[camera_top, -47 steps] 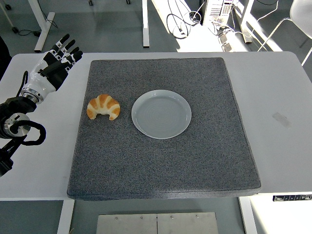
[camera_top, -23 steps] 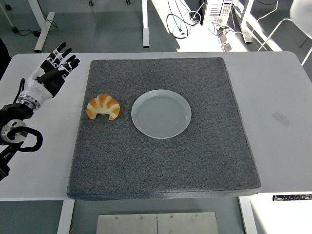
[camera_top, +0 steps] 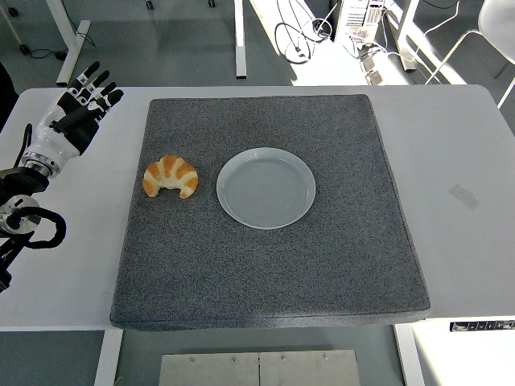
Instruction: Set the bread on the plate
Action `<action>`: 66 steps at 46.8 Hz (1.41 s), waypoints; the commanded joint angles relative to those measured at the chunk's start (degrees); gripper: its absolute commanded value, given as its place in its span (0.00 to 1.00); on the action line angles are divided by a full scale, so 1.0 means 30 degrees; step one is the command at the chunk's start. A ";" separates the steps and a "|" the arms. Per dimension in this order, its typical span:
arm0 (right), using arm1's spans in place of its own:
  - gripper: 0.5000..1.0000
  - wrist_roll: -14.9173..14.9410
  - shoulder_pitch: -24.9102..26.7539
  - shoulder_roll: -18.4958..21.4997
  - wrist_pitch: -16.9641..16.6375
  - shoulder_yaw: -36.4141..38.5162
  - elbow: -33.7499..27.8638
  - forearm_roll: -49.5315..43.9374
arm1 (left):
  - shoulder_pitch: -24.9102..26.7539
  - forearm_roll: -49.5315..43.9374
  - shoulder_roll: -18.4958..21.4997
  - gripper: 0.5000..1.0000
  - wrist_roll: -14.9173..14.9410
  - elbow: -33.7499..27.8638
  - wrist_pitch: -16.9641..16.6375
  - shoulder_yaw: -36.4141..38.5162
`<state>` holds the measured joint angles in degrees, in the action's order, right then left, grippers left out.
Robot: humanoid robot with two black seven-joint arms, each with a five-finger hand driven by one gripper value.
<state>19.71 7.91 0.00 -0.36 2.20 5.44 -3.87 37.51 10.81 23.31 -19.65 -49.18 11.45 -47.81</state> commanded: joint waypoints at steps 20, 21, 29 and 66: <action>1.00 0.0020 -0.0002 0.0000 0.0001 0.0000 0.0002 0.0000 | 0.1089 0.5356 0.0874 1.00 -0.2179 -0.1154 -0.0474 0.2020; 1.00 -0.0009 -0.0002 0.0000 0.0001 0.0000 0.0002 0.0000 | 0.1206 0.5971 0.0845 1.00 -0.2179 -0.1154 -0.0737 0.2225; 1.00 -0.0009 -0.0002 0.0000 0.0001 0.0000 0.0002 0.0000 | 0.1998 0.7969 0.0903 1.00 -0.2150 -0.1388 -0.2409 0.4129; 1.00 0.0020 -0.0002 0.0000 0.0001 0.0000 0.0002 0.0000 | 0.3345 1.3591 0.3159 1.00 -0.0511 -0.1682 -0.0710 0.6065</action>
<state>19.69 7.91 0.00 -0.37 2.20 5.47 -3.87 47.09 48.13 33.16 -22.71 -54.25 9.67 -29.50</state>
